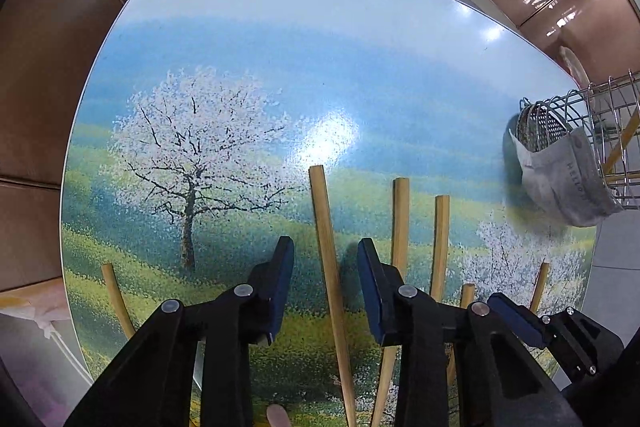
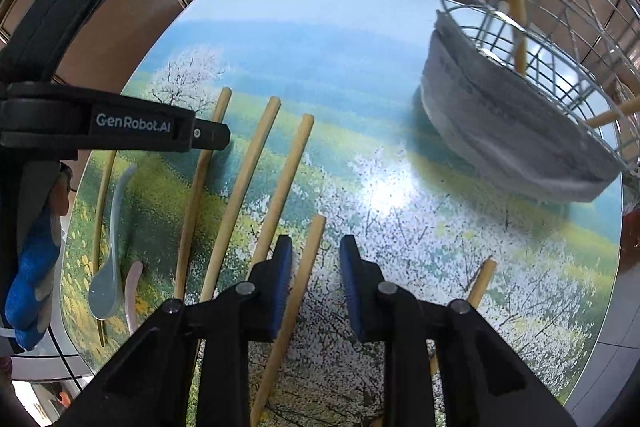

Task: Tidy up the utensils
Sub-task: 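Close the left tool on a chopstick while the right tool grasps another, lift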

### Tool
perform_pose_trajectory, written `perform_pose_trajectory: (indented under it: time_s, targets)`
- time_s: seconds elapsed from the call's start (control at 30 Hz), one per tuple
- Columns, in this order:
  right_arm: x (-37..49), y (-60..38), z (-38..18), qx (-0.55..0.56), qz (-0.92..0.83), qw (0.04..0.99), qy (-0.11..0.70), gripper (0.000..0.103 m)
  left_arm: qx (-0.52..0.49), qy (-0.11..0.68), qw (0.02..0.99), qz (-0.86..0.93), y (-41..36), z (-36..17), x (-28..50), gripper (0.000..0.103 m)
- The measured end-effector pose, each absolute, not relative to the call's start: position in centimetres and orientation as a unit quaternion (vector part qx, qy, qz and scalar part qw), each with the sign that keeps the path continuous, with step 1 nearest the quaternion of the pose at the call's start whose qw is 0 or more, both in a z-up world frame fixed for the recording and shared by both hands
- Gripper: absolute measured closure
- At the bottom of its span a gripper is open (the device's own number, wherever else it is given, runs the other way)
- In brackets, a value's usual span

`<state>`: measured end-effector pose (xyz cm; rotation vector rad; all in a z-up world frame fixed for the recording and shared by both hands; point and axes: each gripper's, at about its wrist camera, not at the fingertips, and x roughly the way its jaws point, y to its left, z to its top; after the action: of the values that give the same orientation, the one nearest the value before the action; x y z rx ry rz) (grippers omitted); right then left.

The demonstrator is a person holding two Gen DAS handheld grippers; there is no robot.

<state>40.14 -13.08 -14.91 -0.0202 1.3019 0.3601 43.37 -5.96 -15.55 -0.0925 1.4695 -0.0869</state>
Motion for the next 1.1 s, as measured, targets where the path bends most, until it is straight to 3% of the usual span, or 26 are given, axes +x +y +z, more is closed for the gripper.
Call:
perform_pose_trajectory:
  time_s: [0.27, 0.5, 0.77, 0.93, 1.1]
  targets:
    - [41.1, -11.1, -15.8, -0.030, 0.149, 0.777, 0.611, 0.092, -0.034, 0.670, 0.741, -0.039, -6.2, -15.9, 44.5, 0.082]
    - [40.3, -10.4, -16.0, -0.029, 0.134, 0.779, 0.612, 0.095, -0.027, 0.663, 0.747, -0.039, -6.8, -16.1, 44.2, 0.095]
    - [39.0, -10.7, -15.9, -0.004, 0.120, 0.783, 0.610, 0.096, -0.020, 0.656, 0.753, -0.036, -7.6, -16.0, 42.4, 0.097]
    - [37.4, -12.0, -15.6, 0.025, 0.118, 0.790, 0.601, 0.096, -0.071, 0.651, 0.754, -0.044, -6.9, -16.0, 41.8, 0.097]
    - [34.9, -13.7, -13.1, 0.050, 0.138, 0.824, 0.548, 0.096, -0.087, 0.608, 0.788, -0.043, -5.4, -14.0, 39.5, 0.097]
